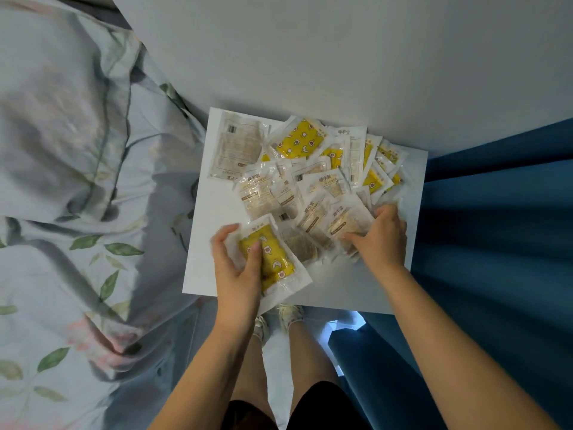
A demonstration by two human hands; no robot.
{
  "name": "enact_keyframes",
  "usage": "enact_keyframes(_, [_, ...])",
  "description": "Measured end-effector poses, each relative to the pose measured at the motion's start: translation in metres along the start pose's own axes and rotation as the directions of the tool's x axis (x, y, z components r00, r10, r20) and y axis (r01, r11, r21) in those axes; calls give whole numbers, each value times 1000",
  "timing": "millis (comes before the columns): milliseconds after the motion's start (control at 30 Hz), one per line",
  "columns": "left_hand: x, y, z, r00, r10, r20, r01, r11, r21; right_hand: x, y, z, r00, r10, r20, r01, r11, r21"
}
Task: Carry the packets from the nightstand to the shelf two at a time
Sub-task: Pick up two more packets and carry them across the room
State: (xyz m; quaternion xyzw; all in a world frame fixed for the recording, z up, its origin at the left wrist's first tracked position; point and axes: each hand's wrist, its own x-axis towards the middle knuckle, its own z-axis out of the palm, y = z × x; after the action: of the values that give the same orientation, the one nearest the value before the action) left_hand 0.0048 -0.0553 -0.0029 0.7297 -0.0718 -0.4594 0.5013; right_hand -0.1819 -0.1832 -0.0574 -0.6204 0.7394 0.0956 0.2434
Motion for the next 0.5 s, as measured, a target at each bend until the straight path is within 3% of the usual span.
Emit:
enact_keyframes(167, [1, 1, 7, 991, -122, 51, 119, 991, 66, -22, 11, 8, 997, -79, 8, 79, 996, -29])
enact_keyframes(300, [2, -3, 9, 981, -187, 51, 185, 981, 57, -39, 19, 26, 995, -6, 103, 15, 996, -86])
enact_keyframes(500, [-3, -2, 8, 977, -197, 85, 190, 978, 88, -53, 18, 28, 998, -67, -18, 69, 982, 174])
